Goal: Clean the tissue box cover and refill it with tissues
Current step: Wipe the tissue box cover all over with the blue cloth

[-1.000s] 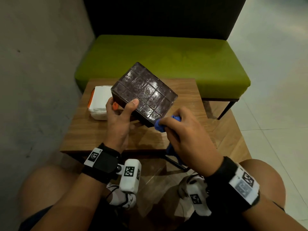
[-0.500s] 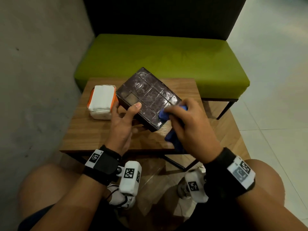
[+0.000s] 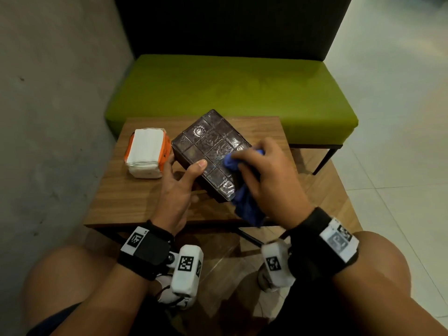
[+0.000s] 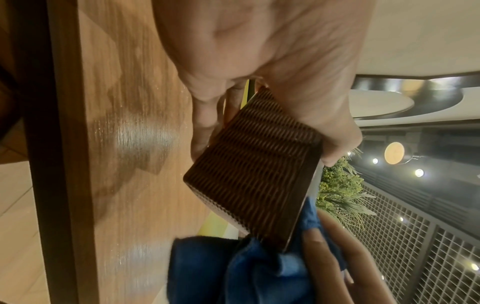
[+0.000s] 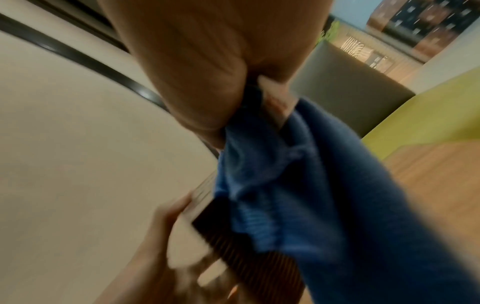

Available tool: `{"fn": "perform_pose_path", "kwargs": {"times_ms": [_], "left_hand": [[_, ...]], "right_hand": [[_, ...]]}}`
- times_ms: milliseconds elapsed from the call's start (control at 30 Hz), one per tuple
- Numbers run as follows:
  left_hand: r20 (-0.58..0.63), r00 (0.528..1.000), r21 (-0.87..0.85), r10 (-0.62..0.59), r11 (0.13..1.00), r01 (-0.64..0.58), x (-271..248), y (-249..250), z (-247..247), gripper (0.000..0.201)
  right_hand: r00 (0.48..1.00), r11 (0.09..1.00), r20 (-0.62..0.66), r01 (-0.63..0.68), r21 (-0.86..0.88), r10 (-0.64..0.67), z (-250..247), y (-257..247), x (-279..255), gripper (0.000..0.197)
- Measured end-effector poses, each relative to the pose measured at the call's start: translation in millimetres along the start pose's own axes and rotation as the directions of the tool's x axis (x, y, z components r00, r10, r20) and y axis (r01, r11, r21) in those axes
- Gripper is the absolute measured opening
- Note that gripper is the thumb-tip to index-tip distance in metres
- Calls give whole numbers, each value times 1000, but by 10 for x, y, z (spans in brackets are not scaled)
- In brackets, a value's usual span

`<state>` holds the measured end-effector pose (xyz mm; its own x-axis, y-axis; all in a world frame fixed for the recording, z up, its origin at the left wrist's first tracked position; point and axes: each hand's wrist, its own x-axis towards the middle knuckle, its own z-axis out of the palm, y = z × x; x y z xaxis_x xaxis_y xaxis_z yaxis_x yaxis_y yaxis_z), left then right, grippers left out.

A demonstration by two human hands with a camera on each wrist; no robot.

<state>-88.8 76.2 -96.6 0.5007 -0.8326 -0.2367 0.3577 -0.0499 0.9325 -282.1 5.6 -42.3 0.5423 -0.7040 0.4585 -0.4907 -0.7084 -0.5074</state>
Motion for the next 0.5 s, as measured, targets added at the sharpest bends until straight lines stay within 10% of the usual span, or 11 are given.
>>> {"fn": "perform_pose_path", "kwargs": {"times_ms": [500], "left_hand": [[153, 968, 330, 197, 914, -238, -83, 125, -66, 82]], "right_hand": [[973, 992, -205, -88, 89, 105, 203, -122, 411, 20]]}}
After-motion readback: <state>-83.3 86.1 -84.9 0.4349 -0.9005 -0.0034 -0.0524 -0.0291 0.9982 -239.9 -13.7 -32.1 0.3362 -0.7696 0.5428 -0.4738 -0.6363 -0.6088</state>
